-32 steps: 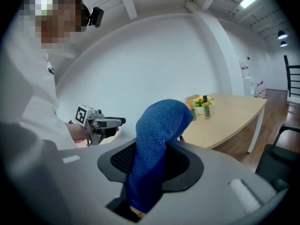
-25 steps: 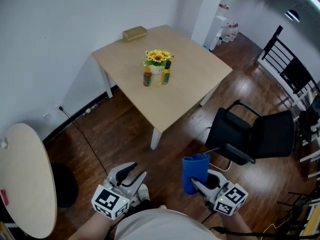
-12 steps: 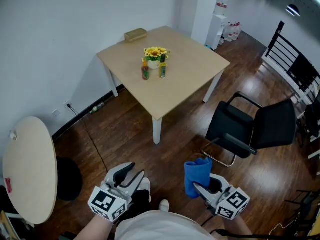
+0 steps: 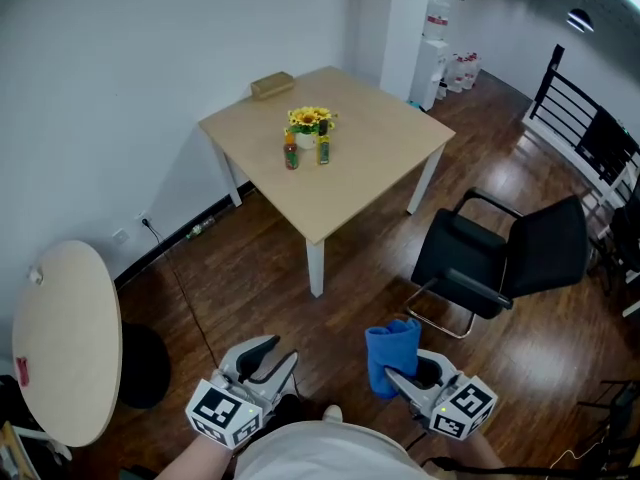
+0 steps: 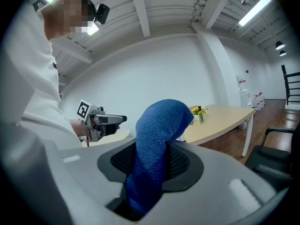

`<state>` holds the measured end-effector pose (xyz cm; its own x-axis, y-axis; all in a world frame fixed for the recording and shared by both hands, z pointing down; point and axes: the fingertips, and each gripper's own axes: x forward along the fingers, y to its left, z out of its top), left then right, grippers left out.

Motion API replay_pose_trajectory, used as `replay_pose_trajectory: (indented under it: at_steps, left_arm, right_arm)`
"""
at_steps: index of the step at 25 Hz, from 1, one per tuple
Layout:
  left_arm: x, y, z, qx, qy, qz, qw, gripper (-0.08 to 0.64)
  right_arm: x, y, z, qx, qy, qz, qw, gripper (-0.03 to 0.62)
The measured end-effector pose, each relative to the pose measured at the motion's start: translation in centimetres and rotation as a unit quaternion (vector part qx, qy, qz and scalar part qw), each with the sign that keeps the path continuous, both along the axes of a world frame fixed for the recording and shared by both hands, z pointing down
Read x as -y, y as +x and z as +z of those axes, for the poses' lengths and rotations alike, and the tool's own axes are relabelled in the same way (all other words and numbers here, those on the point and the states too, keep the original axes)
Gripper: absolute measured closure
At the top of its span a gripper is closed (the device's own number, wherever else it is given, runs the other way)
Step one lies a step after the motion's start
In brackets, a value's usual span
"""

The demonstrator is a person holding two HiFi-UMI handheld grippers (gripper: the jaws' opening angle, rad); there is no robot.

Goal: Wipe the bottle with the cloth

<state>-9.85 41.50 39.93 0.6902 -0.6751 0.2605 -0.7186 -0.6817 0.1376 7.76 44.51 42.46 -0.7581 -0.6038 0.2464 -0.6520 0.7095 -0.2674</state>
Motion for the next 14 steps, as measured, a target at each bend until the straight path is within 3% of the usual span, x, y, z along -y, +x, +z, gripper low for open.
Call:
replay_pose_trajectory:
  at_steps: [14]
  left_arm:
    - [-2.8,2.4,0.4,-0.001,0.002,0.011,0.9999,0.402]
  right_arm:
    - [-1.6,1.2,-0.8,-0.021,0.022,-0.011,0.999,0.439]
